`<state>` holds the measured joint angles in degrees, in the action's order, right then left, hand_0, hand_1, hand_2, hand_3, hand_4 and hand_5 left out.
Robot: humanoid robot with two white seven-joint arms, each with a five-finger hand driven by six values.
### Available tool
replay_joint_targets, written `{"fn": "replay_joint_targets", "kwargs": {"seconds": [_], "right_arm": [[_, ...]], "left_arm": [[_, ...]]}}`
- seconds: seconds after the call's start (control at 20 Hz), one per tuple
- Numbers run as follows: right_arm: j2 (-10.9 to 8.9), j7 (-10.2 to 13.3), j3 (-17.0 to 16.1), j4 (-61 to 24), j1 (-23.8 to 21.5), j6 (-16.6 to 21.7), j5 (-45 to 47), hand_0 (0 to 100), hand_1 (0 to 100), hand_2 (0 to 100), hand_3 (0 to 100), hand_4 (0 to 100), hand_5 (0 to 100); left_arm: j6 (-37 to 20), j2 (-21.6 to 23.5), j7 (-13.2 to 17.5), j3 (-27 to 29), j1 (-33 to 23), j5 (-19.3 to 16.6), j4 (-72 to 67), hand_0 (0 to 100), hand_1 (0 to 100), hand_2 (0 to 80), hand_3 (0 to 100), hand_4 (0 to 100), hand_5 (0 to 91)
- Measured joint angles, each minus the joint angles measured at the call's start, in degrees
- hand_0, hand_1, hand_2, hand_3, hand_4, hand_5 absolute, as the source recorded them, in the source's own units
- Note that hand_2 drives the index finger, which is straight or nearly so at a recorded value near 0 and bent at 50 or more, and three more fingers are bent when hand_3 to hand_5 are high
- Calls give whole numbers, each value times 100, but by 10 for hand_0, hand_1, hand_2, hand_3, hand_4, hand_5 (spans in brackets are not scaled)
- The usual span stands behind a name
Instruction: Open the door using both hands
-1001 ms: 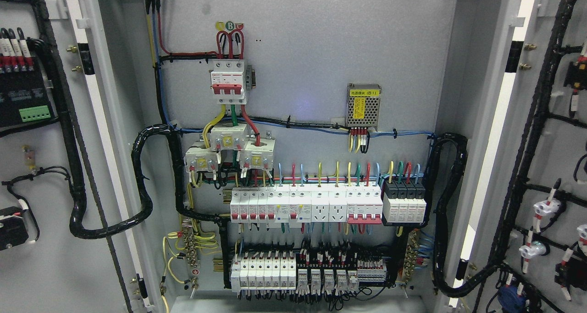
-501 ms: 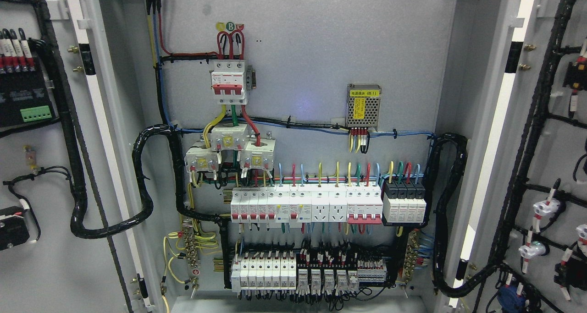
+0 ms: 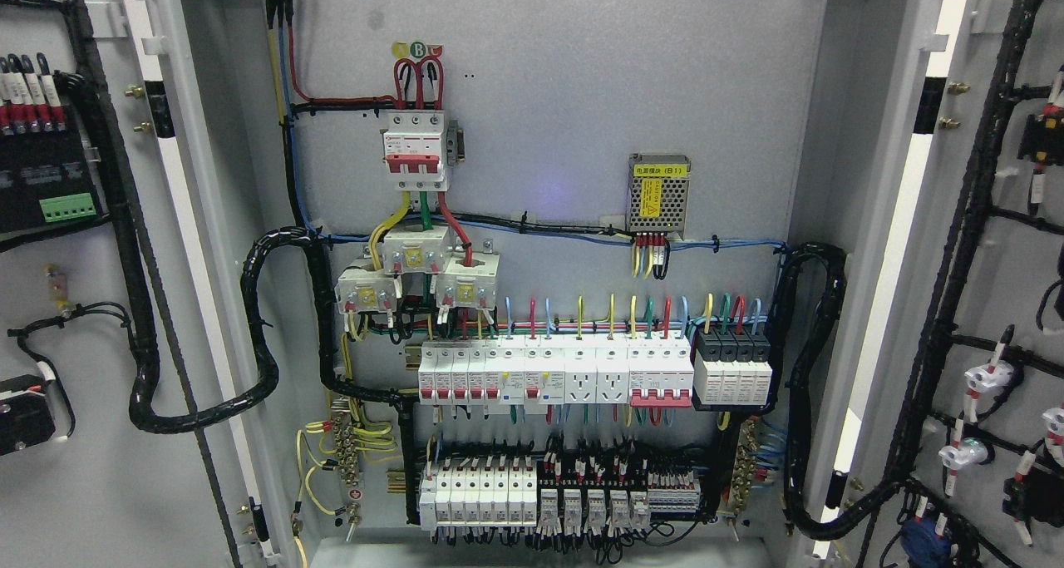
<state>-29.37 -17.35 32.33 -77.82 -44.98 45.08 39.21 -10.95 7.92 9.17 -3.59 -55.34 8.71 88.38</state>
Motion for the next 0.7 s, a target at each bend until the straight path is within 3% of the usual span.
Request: {"fn": "replay_joint_targets", "kwargs": {"seconds": [0.2, 0.5, 0.55, 0.7], "right_arm": [[536, -10, 119, 1232, 487, -4, -81, 120, 389, 0, 0, 0, 0], [1483, -24, 95, 3411, 1459, -11, -137, 120, 389, 0, 0, 0, 0], [1637, -33, 45, 3762, 1641, -98, -147, 120, 389, 0, 0, 0, 0], [2016, -20, -147, 4643, 2145, -877, -186, 120, 389, 0, 0, 0, 0]], "left_arm": [[-31, 42, 96, -107, 322, -47, -932, 120, 389, 0, 0, 0, 0], [-39, 6, 128, -325, 1508, -105, -2720, 120, 389, 0, 0, 0, 0], [-35, -28, 130, -356, 1739, -111, -3043, 120, 389, 0, 0, 0, 0], [-30, -184, 131, -436, 2387, -121, -3985, 120, 389, 0, 0, 0, 0]]}}
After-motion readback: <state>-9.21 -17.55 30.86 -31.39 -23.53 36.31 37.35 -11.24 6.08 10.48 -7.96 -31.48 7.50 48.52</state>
